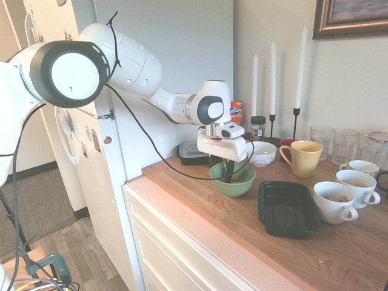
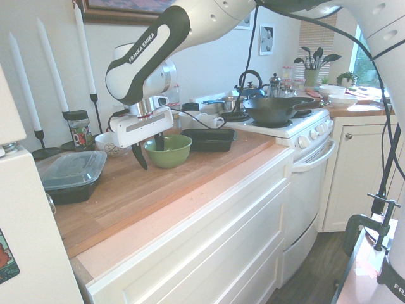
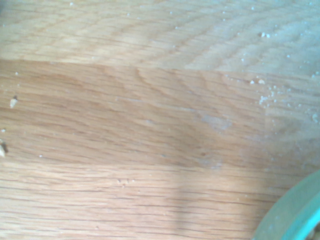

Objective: Pour the cereal into the box

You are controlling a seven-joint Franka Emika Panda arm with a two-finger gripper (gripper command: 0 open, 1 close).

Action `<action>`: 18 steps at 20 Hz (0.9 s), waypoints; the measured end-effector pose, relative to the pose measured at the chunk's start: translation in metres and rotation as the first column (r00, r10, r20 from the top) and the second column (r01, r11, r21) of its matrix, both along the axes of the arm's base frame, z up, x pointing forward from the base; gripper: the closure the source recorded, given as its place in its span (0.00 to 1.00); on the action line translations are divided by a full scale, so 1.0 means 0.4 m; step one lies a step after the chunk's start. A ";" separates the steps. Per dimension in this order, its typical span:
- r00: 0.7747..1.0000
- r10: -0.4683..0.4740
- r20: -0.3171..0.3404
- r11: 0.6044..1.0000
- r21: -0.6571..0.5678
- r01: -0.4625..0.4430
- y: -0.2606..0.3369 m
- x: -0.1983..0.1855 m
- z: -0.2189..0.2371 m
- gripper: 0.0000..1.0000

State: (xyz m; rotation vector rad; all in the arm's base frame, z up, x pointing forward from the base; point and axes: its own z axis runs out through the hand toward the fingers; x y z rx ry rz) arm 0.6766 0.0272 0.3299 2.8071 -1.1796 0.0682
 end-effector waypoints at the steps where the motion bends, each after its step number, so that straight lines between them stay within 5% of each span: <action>1: 1.000 -0.002 0.000 1.000 -0.001 0.002 -0.004 0.000 0.000 1.00; 18: 0.999 -0.001 0.034 1.000 -0.007 0.001 -0.013 -0.002 0.059 1.00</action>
